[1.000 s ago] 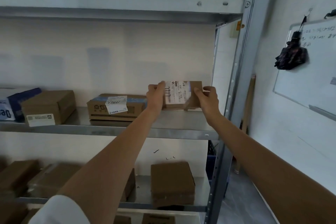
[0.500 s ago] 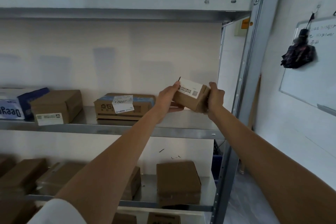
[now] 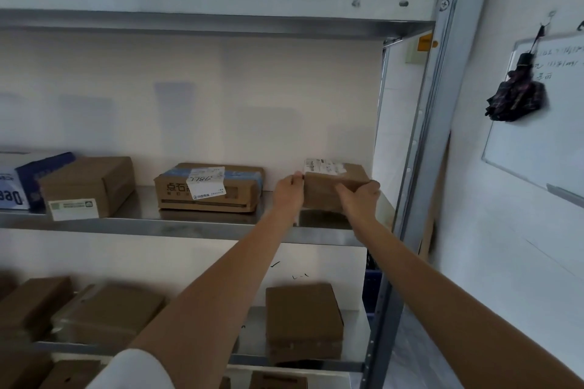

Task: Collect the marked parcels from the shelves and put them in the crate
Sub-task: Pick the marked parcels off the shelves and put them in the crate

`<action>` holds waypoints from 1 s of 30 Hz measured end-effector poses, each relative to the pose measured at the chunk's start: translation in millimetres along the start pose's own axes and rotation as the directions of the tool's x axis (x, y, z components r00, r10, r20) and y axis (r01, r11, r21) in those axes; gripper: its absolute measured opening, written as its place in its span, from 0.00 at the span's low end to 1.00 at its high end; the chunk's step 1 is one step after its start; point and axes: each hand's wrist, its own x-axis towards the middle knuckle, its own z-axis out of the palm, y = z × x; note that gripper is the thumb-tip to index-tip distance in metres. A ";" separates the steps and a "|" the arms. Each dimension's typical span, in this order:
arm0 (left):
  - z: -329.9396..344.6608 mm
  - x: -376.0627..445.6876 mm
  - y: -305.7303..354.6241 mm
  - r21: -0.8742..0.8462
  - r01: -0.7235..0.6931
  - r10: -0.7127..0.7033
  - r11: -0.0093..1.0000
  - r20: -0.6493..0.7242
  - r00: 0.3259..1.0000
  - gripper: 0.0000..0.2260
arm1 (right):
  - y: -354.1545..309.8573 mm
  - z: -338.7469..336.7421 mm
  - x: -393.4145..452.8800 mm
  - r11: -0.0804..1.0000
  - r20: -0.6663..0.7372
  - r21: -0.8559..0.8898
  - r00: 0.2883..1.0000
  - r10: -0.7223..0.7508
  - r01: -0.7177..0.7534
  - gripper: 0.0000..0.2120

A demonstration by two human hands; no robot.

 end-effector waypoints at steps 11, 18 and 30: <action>-21.1 -19.7 -24.6 -0.019 -0.381 0.375 0.924 -0.149 0.915 0.17 | 13.5 6.3 -13.7 0.849 -0.183 -0.246 0.837 -0.515 0.468 0.30; -145.1 -8.4 -37.5 0.409 -0.396 0.562 0.822 -0.473 0.678 0.13 | -31.6 86.1 -61.4 0.687 0.096 -0.032 0.686 -0.721 0.726 0.20; -237.7 44.4 -97.5 -0.041 -0.040 0.030 0.998 -0.207 0.978 0.22 | -33.4 182.3 -78.0 0.973 0.218 0.048 0.949 -0.229 0.224 0.24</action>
